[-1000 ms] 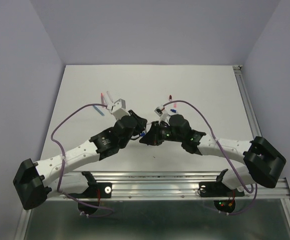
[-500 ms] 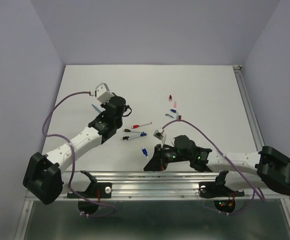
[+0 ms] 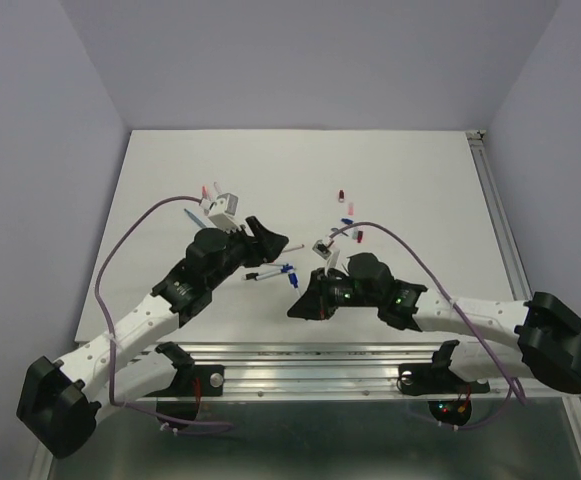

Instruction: Open the pen caps

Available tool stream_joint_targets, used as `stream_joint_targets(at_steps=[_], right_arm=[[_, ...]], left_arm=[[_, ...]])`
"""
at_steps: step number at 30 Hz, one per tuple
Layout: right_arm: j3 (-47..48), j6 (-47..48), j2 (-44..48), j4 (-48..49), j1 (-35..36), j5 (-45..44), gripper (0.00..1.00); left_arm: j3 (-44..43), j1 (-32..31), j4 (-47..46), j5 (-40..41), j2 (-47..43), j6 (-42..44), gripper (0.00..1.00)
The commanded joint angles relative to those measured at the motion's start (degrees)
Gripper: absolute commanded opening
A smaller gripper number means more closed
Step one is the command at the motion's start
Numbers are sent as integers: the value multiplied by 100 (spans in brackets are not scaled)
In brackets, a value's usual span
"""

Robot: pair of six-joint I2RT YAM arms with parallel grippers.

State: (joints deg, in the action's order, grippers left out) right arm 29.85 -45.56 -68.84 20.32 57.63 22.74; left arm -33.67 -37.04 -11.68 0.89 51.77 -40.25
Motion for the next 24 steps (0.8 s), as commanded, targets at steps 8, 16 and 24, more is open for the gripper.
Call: stream_joint_targets(at_steps=[8,16,24], right_arm=[[1225,539,-666,-291,-287,55,1],[1392,557,-719,-344,-313,-226,1],[1366,522,-640,-362,-322,-192,1]], left_arm=[[300,-278,-379,-1302,-176,377,65],[414,-287,-352,-1416,-228,386,7],[458,-278,-361,-645,-466,193,0]])
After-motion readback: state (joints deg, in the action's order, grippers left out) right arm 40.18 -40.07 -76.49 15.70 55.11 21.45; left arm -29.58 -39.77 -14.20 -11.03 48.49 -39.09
